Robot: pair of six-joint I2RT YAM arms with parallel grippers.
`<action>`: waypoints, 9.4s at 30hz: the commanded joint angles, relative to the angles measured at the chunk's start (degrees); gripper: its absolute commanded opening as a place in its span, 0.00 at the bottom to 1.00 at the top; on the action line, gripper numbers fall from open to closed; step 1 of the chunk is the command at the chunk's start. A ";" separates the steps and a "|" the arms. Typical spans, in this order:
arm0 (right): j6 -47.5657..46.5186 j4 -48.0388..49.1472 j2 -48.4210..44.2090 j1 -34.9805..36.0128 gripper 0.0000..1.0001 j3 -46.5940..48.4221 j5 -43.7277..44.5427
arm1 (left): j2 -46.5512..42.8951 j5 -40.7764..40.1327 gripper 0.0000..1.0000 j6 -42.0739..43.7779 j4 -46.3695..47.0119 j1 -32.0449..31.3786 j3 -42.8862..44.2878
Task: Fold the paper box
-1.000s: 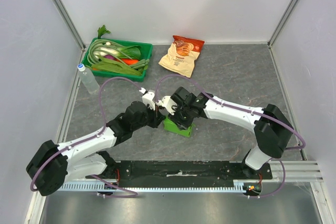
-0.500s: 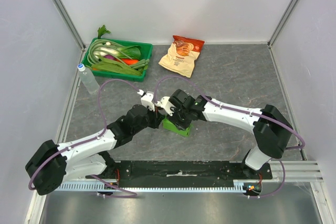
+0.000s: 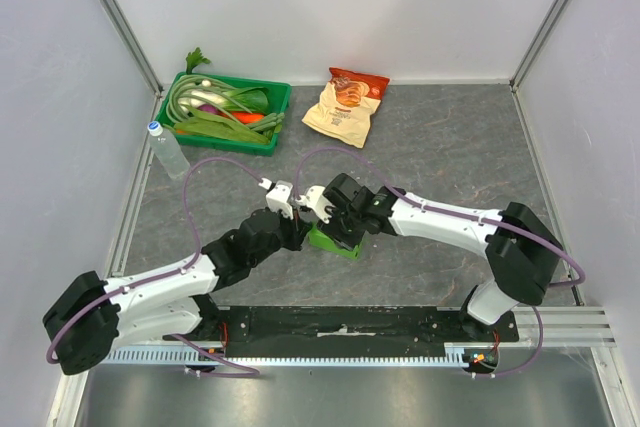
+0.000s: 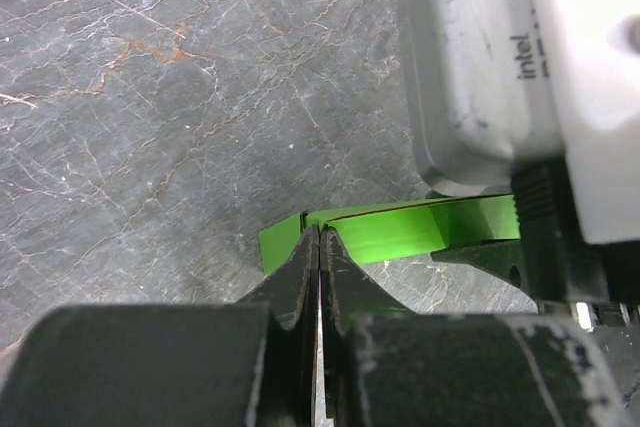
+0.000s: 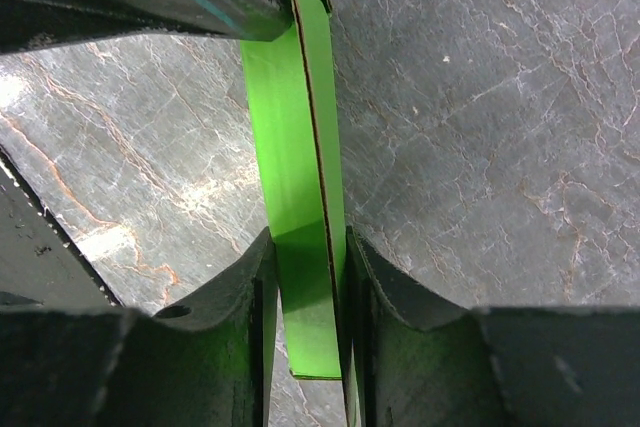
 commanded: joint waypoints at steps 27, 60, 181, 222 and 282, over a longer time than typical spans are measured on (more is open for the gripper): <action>-1.98 8.00 -1.50 -0.74 0.34 -3.77 2.37 | 1.32 -3.45 0.02 4.33 -11.54 -5.57 1.25; -6.02 5.28 -4.23 -1.53 0.41 -4.74 3.96 | 2.38 -16.46 0.02 -0.86 -14.70 -12.17 0.99; 39.00 3.69 -21.19 -11.72 0.00 -15.11 2.02 | 4.14 -17.61 0.02 -7.36 -21.47 -14.19 5.11; 92.33 51.59 -22.60 -17.26 0.90 -39.81 -13.97 | 4.67 -19.98 0.02 -12.37 -18.48 -14.19 2.04; 102.79 91.32 3.07 -17.35 0.42 -55.45 -9.66 | -2.90 36.97 0.91 -26.25 -1.79 20.52 2.13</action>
